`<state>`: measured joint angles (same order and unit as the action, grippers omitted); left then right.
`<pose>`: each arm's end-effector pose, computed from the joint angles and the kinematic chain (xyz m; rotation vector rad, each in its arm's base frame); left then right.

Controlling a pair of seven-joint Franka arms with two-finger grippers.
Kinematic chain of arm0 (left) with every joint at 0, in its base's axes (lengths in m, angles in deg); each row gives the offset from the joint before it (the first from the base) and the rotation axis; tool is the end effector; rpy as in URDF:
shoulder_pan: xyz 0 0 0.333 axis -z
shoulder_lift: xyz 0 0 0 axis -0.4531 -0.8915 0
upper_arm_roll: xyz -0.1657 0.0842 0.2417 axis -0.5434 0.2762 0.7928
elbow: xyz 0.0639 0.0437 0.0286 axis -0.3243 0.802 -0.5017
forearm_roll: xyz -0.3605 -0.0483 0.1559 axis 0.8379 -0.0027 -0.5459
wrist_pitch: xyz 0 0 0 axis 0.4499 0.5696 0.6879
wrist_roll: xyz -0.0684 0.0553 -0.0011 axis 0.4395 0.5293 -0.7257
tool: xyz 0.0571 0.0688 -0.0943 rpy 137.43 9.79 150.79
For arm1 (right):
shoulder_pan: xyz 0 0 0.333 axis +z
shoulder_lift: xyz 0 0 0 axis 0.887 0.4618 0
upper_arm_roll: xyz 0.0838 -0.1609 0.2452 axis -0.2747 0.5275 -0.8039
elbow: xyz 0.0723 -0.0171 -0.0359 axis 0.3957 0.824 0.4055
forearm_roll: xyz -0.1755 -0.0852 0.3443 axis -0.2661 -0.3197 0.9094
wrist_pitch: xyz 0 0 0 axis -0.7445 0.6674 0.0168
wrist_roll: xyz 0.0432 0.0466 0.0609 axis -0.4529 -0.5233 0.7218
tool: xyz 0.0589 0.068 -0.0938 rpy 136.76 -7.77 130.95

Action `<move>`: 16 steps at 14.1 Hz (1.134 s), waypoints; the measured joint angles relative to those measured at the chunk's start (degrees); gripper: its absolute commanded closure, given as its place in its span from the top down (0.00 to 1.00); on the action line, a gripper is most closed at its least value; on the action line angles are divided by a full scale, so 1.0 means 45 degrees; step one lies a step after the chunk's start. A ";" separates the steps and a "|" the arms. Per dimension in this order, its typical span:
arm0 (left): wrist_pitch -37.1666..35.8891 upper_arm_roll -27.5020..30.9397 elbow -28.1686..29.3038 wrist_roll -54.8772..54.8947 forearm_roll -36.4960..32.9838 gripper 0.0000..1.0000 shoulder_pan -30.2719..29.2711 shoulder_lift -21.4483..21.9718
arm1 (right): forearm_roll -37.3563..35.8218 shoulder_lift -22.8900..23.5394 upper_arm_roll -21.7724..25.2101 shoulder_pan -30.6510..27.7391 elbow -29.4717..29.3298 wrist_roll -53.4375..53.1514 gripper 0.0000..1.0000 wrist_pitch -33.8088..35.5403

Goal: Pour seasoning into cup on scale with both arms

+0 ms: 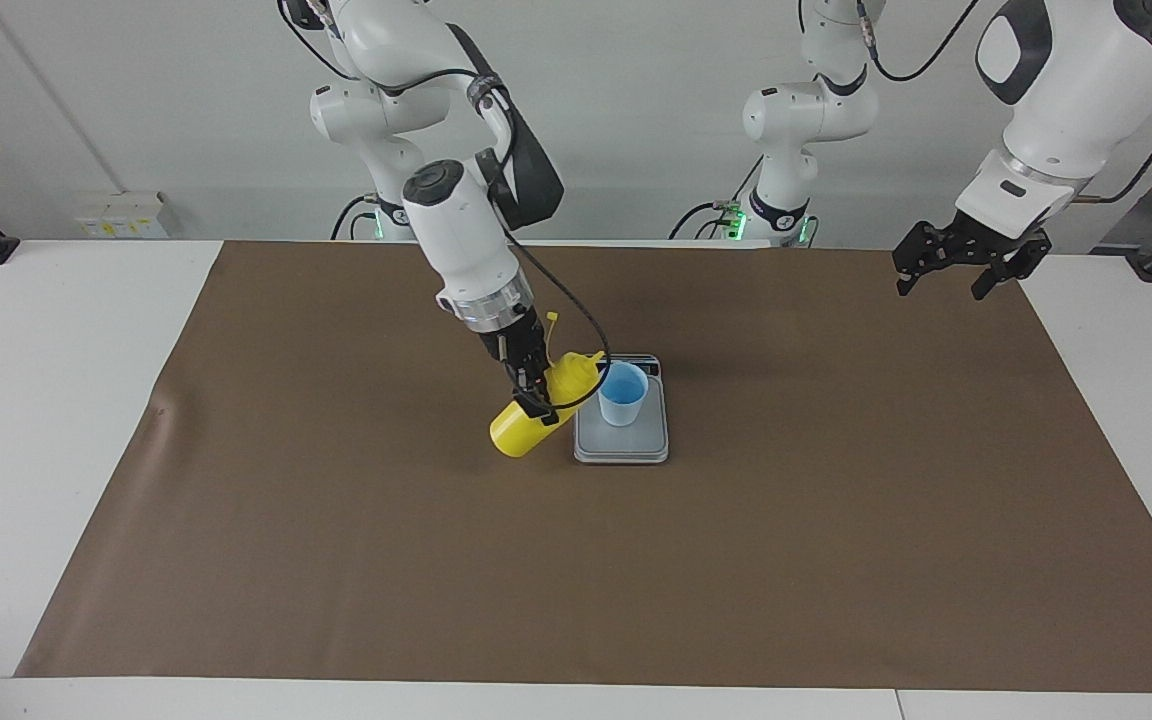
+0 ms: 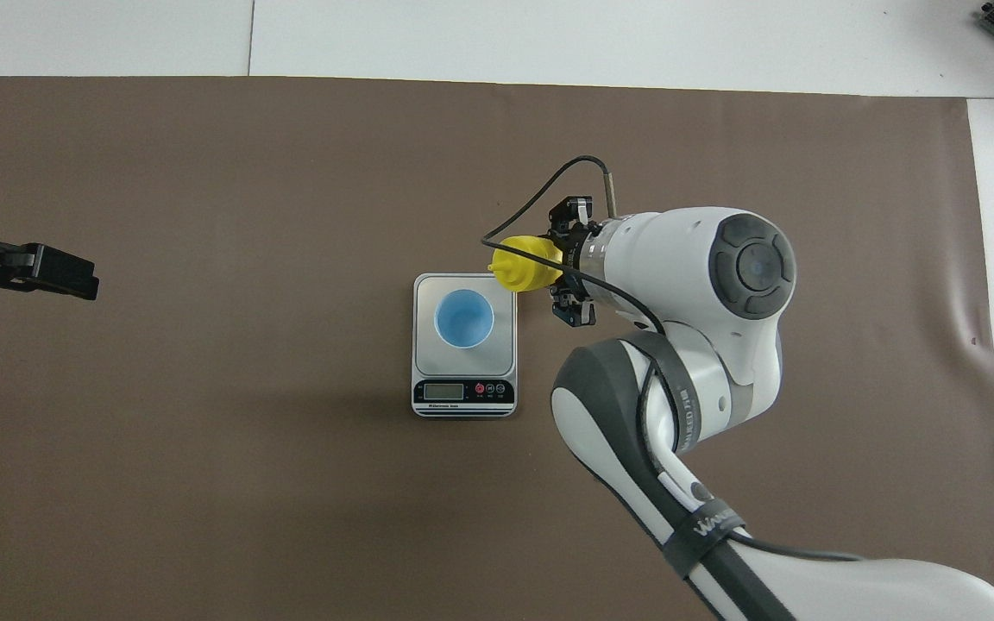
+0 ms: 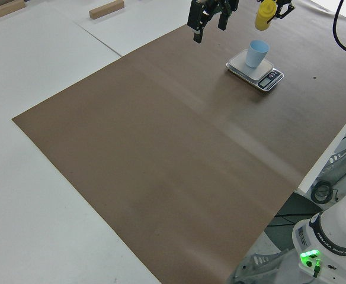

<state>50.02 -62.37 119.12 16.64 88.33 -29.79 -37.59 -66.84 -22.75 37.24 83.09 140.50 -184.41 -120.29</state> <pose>0.5551 -0.0408 0.5754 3.1297 -0.2041 -0.0431 0.5878 0.2899 0.3955 -2.0722 1.8499 -0.0334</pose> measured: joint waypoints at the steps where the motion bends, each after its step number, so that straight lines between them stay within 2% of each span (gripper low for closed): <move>1: 0.0000 0.0000 0.0000 0.0000 0.0000 1.00 0.0000 0.0000 | -0.1094 0.0062 -0.0003 0.0210 -0.0023 -0.0657 0.00 -0.0028; 3: 0.0000 0.0000 0.0000 0.0000 0.0000 1.00 0.0000 0.0000 | -0.2889 0.0203 -0.0004 0.0537 -0.0133 -0.1662 0.00 -0.0034; 7: 0.0000 0.0000 0.0000 0.0000 0.0000 1.00 0.0000 0.0000 | -0.6113 0.0444 0.0001 0.0886 -0.0203 -0.2224 0.00 0.0110; 12: 0.0000 0.0000 0.0000 0.0000 0.0000 1.00 0.0000 0.0000 | -1.0729 0.0826 -0.0003 0.1788 -0.0205 -0.3613 0.00 0.1188; 16: 0.0000 0.0000 0.0000 0.0000 0.0000 1.00 0.0000 0.0000 | -1.3081 0.0933 0.0000 0.2055 -0.0215 -0.3876 0.00 0.1946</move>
<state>50.02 -62.37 119.12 16.64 88.33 -29.79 -37.59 -125.71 -18.55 37.24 92.33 139.54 -201.85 -111.54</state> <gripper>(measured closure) 0.000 0.467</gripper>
